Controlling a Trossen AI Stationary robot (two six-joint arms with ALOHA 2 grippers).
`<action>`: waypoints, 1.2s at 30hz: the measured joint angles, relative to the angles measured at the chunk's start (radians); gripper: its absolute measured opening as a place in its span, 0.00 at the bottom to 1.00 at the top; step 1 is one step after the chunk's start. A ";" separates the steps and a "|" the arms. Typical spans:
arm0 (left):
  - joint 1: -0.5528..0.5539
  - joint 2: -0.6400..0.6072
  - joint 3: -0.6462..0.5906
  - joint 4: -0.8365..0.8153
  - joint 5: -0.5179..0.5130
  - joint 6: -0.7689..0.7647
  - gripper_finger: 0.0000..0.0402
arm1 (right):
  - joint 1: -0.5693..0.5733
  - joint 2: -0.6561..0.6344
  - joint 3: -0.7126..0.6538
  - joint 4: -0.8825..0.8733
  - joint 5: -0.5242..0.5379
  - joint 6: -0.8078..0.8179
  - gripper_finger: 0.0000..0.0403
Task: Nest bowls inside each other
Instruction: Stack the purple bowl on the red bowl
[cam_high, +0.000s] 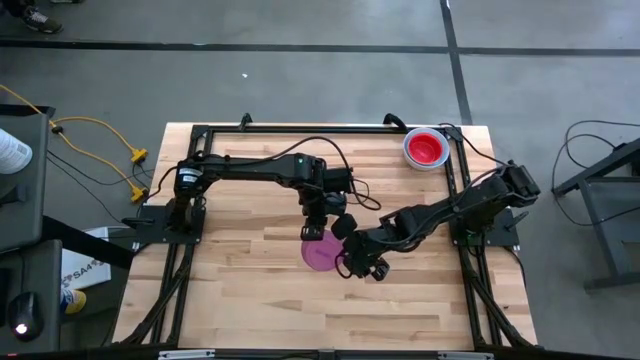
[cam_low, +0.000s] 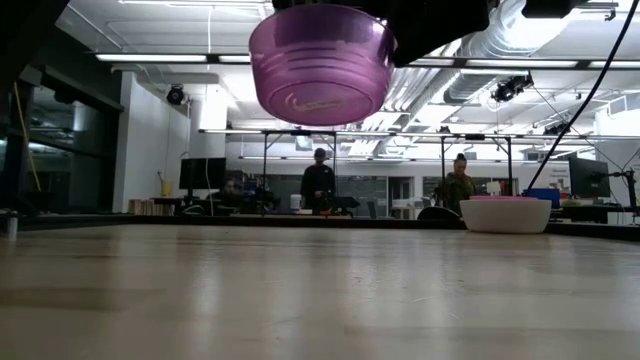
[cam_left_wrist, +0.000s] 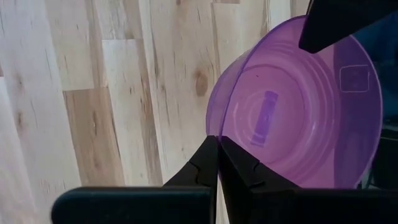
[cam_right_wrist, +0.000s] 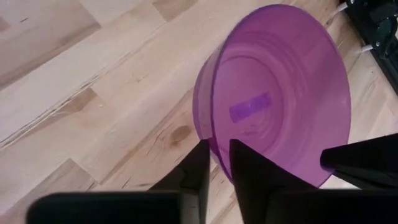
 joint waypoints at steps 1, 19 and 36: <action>0.000 0.000 0.000 0.000 0.000 0.000 0.00 | 0.000 0.000 0.000 0.001 0.000 -0.001 0.12; 0.001 0.000 0.001 0.015 -0.014 0.109 0.10 | -0.001 0.001 0.000 -0.008 0.002 -0.017 0.01; 0.001 0.000 0.001 0.041 -0.017 0.232 0.12 | 0.010 0.000 0.001 -0.045 -0.028 0.000 0.01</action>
